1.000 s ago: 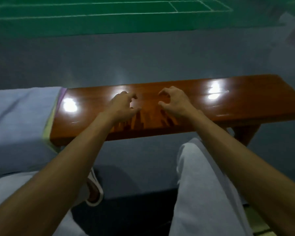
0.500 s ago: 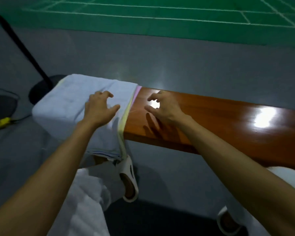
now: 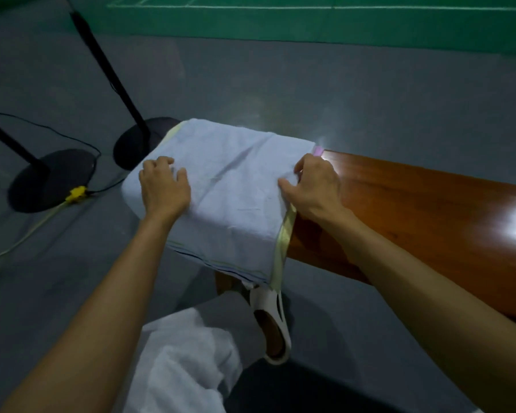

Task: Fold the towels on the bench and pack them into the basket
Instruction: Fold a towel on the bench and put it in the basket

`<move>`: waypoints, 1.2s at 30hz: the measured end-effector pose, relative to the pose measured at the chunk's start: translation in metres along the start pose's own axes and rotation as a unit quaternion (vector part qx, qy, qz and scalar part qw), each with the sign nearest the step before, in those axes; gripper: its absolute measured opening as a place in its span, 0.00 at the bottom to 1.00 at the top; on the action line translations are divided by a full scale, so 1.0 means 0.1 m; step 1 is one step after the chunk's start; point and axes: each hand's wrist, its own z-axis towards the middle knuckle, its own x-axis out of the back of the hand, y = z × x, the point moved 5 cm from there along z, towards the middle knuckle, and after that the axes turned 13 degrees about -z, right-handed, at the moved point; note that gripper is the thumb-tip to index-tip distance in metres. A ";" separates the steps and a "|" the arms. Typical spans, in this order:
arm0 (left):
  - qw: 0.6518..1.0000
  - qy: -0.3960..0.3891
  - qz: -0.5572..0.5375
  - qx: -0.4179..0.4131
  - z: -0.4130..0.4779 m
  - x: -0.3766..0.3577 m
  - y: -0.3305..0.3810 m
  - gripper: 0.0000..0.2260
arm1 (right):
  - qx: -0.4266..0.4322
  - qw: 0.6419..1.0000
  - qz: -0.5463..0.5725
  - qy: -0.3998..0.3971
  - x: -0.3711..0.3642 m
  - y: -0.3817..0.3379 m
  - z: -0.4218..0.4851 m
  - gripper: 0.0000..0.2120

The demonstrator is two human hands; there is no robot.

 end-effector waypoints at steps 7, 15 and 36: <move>0.997 0.059 0.028 0.044 0.23 0.04 -0.04 0.05 | -0.034 0.998 -0.011 -0.041 -0.11 -0.06 0.14 0.13; 0.991 0.130 -0.005 -0.041 0.01 0.15 0.35 0.03 | -0.034 0.995 0.087 0.017 0.19 -0.03 0.10 0.08; 0.959 -0.208 -0.004 -0.194 -1.66 -1.27 2.37 0.04 | -0.218 0.972 -0.058 0.069 1.99 3.01 -1.15 0.08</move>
